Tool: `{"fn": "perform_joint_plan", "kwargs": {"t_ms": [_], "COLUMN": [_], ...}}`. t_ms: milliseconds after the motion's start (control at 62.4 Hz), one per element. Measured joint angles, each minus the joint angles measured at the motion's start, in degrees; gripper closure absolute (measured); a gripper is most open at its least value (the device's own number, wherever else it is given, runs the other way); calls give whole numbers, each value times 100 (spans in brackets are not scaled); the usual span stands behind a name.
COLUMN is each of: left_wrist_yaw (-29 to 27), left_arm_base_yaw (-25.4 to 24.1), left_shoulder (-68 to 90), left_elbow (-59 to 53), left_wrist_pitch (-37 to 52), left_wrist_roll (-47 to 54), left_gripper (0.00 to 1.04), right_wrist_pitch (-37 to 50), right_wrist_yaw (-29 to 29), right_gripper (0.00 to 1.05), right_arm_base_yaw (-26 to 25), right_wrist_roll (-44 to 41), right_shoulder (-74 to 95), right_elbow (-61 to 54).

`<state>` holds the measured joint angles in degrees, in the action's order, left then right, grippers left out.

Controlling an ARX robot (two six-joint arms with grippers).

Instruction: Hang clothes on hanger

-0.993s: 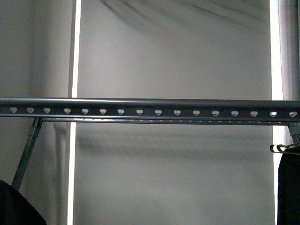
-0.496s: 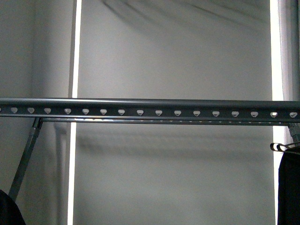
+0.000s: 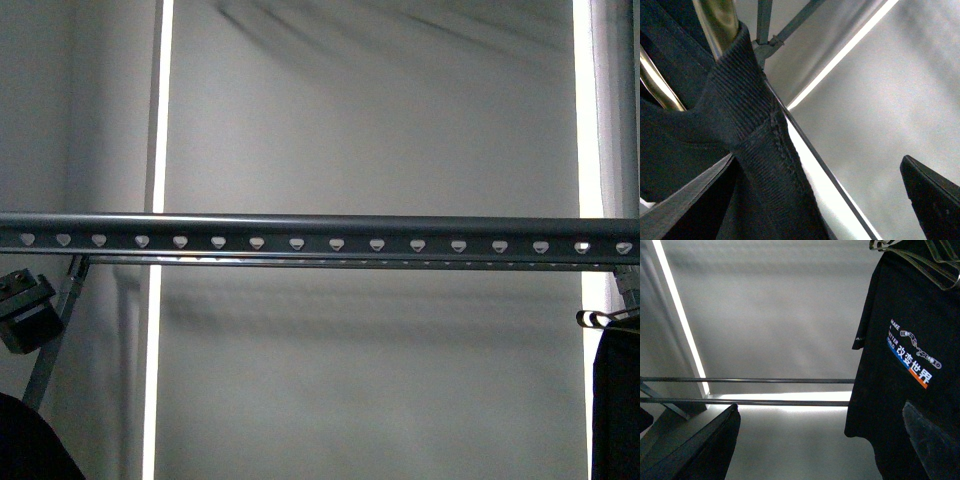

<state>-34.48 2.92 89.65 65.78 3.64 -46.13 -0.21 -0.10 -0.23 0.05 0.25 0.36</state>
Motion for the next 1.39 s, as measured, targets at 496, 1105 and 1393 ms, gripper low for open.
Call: {"fn": "perform_joint_plan", "kwargs": {"t_ms": [496,1105,1393], "left_wrist_yaw": [643,6188,7206], "left_arm_base_yaw": [-181,-575,-485], "left_shoulder": [216,-3136,-2793], "left_elbow": [140,-2844,-2011], "left_wrist_pitch": [-286,-1429,-1725], "left_wrist_roll": [-33,4662,8985], "left_gripper": [99,101,101], "right_wrist_pitch": [0,0,0], "right_wrist_yaw": [0,0,0], "right_gripper": [7,7,7], "right_arm_base_yaw": [0,0,0], "right_wrist_roll": [0,0,0], "right_shoulder": [0,0,0], "right_elbow": [0,0,0]}}
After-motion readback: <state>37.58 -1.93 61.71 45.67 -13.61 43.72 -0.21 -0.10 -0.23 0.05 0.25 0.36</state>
